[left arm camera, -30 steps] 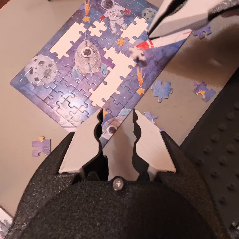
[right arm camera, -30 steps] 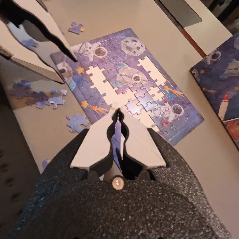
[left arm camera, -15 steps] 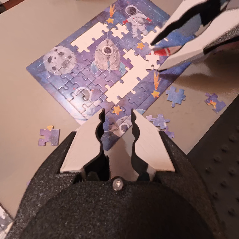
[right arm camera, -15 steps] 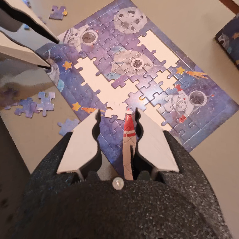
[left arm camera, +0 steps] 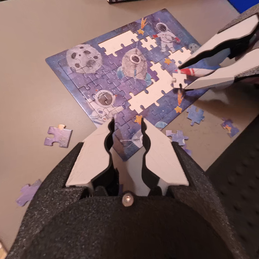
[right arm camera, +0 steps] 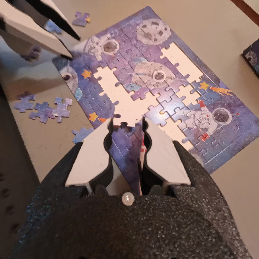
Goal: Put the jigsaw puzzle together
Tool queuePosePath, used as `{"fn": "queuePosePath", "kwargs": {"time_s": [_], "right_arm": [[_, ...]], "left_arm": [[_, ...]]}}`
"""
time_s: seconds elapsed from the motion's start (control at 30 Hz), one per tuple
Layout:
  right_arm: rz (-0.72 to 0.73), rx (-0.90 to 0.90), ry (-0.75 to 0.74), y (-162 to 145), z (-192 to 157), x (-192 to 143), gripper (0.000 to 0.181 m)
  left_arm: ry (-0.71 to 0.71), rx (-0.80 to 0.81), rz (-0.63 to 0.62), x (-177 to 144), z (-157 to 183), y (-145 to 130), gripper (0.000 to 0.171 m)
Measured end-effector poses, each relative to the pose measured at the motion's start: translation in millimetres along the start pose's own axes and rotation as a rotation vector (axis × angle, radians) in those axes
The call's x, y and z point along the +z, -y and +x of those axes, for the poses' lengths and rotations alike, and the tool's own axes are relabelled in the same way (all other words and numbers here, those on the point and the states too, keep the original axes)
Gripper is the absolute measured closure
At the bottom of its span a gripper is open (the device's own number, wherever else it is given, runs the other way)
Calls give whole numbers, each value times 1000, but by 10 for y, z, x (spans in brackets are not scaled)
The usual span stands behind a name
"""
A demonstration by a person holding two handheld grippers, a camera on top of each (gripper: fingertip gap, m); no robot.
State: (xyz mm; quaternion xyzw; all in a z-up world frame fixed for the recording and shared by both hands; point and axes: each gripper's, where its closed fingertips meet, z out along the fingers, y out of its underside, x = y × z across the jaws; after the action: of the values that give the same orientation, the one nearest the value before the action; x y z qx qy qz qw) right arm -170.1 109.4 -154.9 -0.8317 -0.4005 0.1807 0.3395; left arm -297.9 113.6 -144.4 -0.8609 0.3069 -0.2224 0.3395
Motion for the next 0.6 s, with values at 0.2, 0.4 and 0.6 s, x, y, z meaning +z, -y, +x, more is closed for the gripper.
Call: {"fn": "queuePosePath", "kwargs": {"time_s": [0.2,0.4,0.6], "right_arm": [[201,-149,104,667,-371,-100,140],[332,-199,219,986,-680,11,140],[300,-186,277,865,-763,226,140]], "left_arm": [[-410,-265,100,-108,385,244,133],[-662,-522,150,-197,307,337,131],[-767,-515,97,-191,474,300,141]]}}
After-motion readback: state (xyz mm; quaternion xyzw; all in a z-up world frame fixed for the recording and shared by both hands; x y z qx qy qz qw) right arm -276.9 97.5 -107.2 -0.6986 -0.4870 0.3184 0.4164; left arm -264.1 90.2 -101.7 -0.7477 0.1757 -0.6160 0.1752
